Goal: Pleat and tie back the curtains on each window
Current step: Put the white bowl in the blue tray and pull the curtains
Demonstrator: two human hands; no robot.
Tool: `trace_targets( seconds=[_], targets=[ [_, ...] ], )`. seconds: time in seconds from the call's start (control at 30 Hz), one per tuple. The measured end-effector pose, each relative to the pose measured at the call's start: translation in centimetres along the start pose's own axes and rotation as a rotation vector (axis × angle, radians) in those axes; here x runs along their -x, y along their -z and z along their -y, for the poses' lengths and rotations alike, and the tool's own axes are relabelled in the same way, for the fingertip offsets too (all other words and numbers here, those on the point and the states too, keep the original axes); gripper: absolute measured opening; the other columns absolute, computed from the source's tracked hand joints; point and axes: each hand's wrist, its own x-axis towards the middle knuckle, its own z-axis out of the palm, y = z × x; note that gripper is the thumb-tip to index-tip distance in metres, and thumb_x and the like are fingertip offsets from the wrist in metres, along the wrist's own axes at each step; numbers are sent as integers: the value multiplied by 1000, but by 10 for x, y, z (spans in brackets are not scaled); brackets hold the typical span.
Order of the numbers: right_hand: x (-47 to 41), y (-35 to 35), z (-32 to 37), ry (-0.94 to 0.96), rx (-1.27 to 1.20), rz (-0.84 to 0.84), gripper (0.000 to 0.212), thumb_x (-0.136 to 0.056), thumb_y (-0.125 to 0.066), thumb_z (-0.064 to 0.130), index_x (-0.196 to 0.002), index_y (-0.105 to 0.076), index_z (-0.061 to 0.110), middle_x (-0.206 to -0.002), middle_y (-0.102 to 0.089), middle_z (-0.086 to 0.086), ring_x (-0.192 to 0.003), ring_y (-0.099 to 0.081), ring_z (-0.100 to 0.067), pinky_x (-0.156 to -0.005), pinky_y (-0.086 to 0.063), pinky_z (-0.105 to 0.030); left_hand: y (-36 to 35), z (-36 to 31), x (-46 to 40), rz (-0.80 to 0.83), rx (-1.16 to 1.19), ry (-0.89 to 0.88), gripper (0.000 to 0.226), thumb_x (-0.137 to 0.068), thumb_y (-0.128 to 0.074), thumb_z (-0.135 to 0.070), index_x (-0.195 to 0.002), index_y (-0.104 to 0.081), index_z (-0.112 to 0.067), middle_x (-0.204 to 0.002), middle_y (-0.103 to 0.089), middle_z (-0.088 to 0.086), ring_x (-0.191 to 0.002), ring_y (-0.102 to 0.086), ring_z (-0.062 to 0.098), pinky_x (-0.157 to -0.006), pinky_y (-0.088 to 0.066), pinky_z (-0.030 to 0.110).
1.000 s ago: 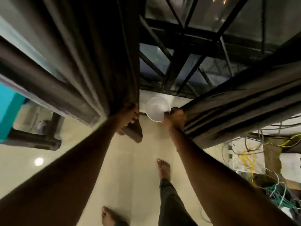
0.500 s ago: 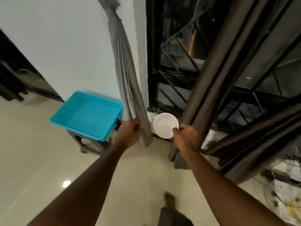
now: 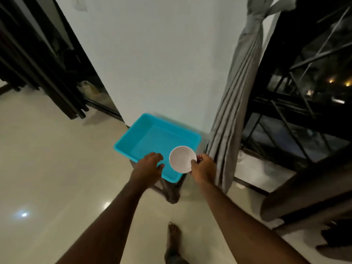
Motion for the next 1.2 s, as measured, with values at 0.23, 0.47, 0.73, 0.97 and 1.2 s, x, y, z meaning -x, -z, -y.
trace_targets(
  seconds=[0.23, 0.47, 0.73, 0.97, 1.2],
  targets=[
    [-54, -120, -14, -217, 37, -42, 15, -91, -72, 19, -102, -67, 10, -105, -69, -9, -97, -67, -32, -80, -57, -36, -45, 95, -86, 147, -88, -87, 46, -96, -61, -37, -136, -52, -17, -144, -53, 0, -134, -47, 22, -108, -41, 43],
    [-111, -197, -35, -305, 137, -99, 13, -96, -65, 23, -103, -64, 12, -110, -70, -10, -102, -65, -32, -82, -49, -34, -108, 143, -148, 287, -99, -165, 59, -102, -47, -47, -152, -35, -19, -160, -35, -1, -148, -30, 17, -118, -24, 39],
    [-144, -244, -53, -406, 226, -155, 14, -98, -62, 27, -105, -62, 15, -113, -66, -13, -106, -61, -36, -80, -43, -34, -156, 177, -199, 343, -81, -229, 62, -102, -49, -44, -154, -32, -15, -162, -31, 3, -151, -25, 20, -119, -23, 44],
    [-151, -265, -61, -474, 187, -201, 17, -98, -64, 27, -107, -63, 13, -114, -69, -12, -106, -63, -35, -83, -49, -37, -161, 201, -217, 336, -107, -297, 61, -96, -62, -38, -148, -43, -11, -157, -41, 8, -145, -36, 27, -113, -31, 51],
    [-160, -284, -73, -526, 199, -242, 18, -97, -66, 28, -110, -63, 16, -114, -70, -12, -104, -66, -34, -85, -53, -40, -166, 219, -231, 350, -141, -314, 62, -100, -54, -40, -152, -35, -13, -161, -32, 6, -149, -28, 24, -117, -25, 50]
  ],
)
